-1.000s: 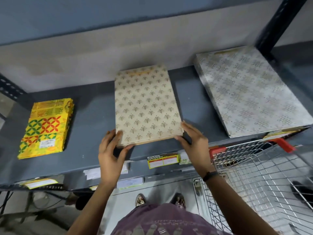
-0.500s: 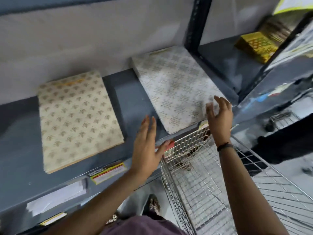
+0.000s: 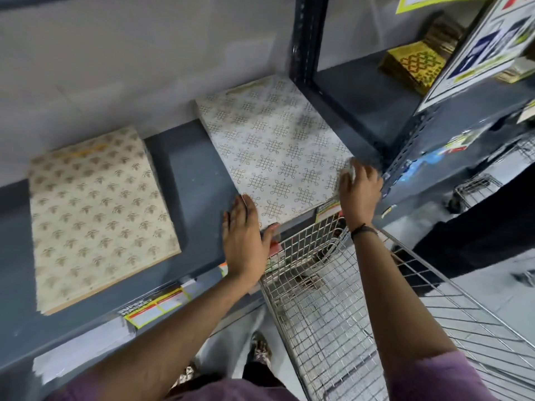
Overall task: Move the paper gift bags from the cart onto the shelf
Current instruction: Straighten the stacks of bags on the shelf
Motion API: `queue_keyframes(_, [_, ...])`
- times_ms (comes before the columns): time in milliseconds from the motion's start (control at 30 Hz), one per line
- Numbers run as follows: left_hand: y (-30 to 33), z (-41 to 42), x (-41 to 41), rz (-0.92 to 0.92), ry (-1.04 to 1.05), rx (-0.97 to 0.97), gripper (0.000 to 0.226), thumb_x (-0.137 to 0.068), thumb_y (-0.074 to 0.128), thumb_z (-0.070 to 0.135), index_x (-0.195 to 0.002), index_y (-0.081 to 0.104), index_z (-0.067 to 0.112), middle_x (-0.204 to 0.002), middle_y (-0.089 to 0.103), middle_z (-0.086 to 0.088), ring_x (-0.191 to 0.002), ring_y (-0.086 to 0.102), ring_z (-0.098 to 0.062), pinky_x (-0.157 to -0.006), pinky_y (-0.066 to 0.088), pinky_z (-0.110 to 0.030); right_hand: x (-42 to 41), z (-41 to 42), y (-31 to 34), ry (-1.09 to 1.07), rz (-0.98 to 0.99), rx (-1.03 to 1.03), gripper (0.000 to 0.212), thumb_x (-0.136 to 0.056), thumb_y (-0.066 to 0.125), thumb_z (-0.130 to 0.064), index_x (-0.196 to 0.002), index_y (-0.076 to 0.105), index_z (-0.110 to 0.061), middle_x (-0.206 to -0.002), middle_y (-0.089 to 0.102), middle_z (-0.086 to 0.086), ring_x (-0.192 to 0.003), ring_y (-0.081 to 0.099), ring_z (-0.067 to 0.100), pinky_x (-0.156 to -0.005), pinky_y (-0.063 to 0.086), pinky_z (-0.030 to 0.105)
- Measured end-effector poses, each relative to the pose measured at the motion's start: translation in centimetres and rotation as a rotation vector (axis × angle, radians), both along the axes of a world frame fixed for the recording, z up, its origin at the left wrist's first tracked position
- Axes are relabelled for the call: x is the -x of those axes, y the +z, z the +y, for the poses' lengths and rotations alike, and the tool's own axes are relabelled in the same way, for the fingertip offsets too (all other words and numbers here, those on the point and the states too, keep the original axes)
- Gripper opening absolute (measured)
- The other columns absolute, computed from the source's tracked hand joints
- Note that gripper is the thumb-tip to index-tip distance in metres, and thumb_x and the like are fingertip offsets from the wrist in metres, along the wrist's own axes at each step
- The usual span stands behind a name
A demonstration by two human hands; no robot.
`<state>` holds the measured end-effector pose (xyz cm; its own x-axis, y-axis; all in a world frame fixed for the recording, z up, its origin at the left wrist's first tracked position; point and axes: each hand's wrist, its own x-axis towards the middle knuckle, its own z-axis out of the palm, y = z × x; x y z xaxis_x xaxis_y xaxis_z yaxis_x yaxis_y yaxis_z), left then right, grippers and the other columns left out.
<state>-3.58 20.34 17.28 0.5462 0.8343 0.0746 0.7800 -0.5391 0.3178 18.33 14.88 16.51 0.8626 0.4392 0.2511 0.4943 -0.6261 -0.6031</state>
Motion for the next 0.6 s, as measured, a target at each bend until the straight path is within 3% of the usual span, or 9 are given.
queue_keyframes(267, [-0.2, 0.0, 0.0, -0.001, 0.027, -0.014, 0.077, -0.089, 0.042, 0.057, -0.149, 0.029, 0.011, -0.158, 0.027, -0.012, -0.147, 0.022, -0.024, -0.122, 0.014, -0.039, -0.1, 0.5, 0.0, -0.083, -0.02, -0.063, 0.035, -0.095, 0.042, -0.029, -0.124, 0.055, -0.014, -0.124, 0.056, 0.019, -0.116, 0.045, 0.037, -0.089, 0.04, 0.046])
queue_keyframes(400, [-0.1, 0.1, 0.1, -0.011, 0.01, -0.01, 0.077, -0.089, 0.041, 0.058, -0.15, 0.027, 0.012, -0.158, 0.026, -0.011, -0.147, 0.022, -0.024, -0.121, 0.013, -0.038, 0.2, 0.3, -0.2, -0.058, 0.018, -0.079, 0.039, -0.098, 0.034, -0.036, -0.129, 0.051, -0.02, -0.133, 0.05, 0.015, -0.123, 0.042, 0.034, -0.097, 0.037, 0.048])
queue_keyframes(500, [0.2, 0.4, 0.5, -0.02, -0.035, 0.025, 0.076, -0.091, 0.038, 0.056, -0.151, 0.023, 0.011, -0.159, 0.024, -0.011, -0.148, 0.019, -0.025, -0.122, 0.012, -0.04, 1.6, 0.2, -0.7, -0.037, 0.049, -0.076, 0.042, -0.098, 0.031, -0.04, -0.134, 0.045, -0.025, -0.152, 0.03, 0.009, -0.142, 0.022, 0.03, -0.111, 0.021, 0.053])
queue_keyframes(600, [0.2, 1.1, 1.6, 0.038, -0.126, 0.043, 0.076, -0.094, 0.032, 0.055, -0.152, 0.015, 0.009, -0.161, 0.017, -0.013, -0.149, 0.016, -0.027, -0.122, 0.012, -0.04, 3.9, 0.0, -1.3, -0.021, 0.023, -0.024, 0.045, -0.098, 0.026, -0.043, -0.138, 0.039, -0.026, -0.158, 0.016, 0.008, -0.147, 0.004, 0.028, -0.118, 0.007, 0.052])
